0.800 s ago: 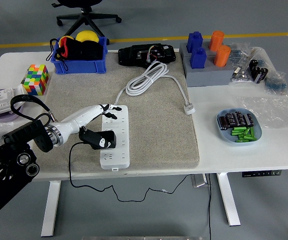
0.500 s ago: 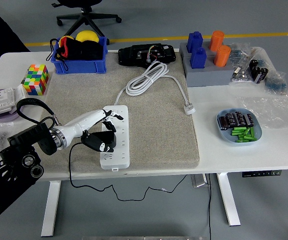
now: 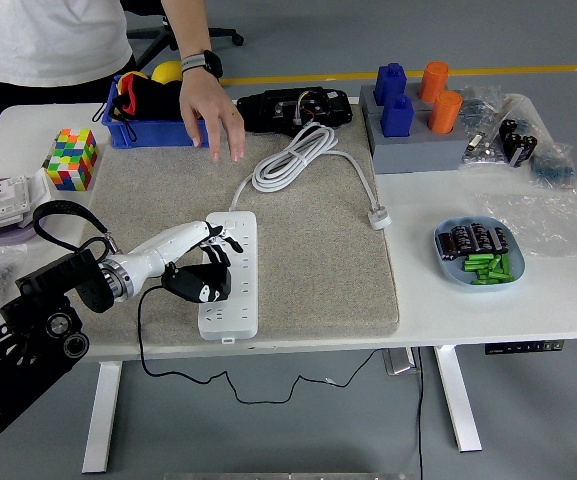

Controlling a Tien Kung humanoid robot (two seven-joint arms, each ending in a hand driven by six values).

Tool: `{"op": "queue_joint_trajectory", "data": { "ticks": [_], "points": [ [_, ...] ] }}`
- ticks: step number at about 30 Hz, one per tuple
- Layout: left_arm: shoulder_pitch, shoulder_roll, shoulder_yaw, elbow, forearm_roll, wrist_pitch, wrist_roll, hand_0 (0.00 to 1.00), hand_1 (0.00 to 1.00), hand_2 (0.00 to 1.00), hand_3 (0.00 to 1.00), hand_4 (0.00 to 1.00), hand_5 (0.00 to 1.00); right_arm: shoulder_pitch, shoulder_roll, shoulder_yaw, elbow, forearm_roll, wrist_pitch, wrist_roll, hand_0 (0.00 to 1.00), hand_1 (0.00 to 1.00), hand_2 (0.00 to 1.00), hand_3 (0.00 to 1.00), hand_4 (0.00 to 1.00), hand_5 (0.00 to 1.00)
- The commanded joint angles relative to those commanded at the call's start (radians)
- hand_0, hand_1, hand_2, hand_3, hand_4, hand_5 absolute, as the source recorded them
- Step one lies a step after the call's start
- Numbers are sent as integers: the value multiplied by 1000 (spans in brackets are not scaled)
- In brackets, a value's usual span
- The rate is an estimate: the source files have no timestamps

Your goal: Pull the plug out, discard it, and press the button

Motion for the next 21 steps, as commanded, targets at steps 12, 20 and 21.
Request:
{"op": "queue_joint_trajectory", "data": {
  "ticks": [12,20,21],
  "points": [
    [3,4,-2,-1,-23,-2,-24,711,740,744,800,888,2,-1,0,3,0,-1,0,0,728,680,661,642,740,583],
    [11,7,-6,-4,-25,-17,-23,743,791,795,836,911,2,-1,1,5,2,-3,1,1,728,680,661,642,740,582],
    [12,9,-8,-3,-19,-20,-20,743,791,795,836,911,2,-1,1,5,1,-3,1,0,728,680,661,642,740,582]
  ]
}}
